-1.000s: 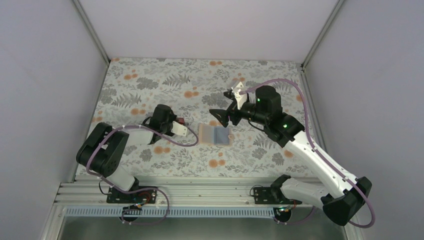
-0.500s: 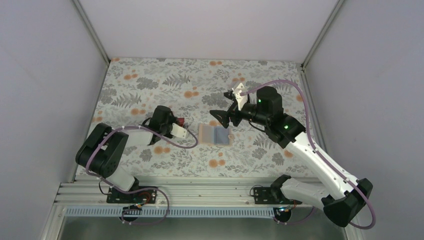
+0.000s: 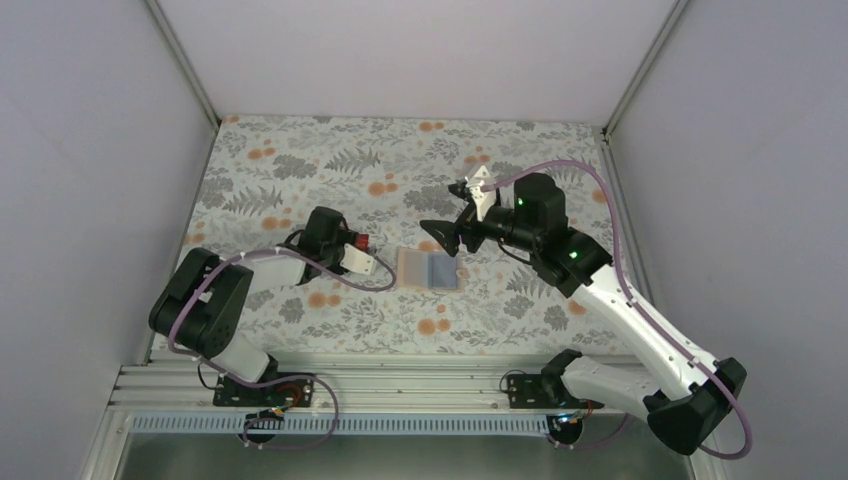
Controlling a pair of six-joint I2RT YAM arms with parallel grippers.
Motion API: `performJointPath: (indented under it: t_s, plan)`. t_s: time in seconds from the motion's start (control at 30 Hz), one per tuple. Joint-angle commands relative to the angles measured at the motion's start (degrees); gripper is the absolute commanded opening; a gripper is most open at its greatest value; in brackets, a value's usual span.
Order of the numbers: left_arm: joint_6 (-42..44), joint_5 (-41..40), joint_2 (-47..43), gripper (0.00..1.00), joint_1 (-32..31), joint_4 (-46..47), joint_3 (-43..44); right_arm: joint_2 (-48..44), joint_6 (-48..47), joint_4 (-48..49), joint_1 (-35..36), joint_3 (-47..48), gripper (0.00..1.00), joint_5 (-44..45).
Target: Take the credit cards out of the card holder
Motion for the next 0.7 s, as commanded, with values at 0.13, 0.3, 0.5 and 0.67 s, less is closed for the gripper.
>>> performJointPath:
  t_s: [0.13,0.3,0.5,0.67]
  plan:
    - [-3.81,2.89,-5.51,0.63,1.16,-15.17,5.07,6.31,8.79,-4.48,-2.84,2.61,0.99,6.75]
    - [-23.81,9.06,-9.81,0.63,2.02,-23.87,13.45,13.59,16.33,-7.35,-7.64,-1.13,0.99,7.03]
    - [-55.83,28.07,-10.17,0.76,3.0,-38.6,25.75,22.25,20.52,-6.97,-8.78,-9.04,0.98,9.25]
    - [-65.74,34.68,-3.18,0.82,3.0,-43.24,29.28,28.69,21.77,-5.58,-8.46,-11.73,0.85,8.4]
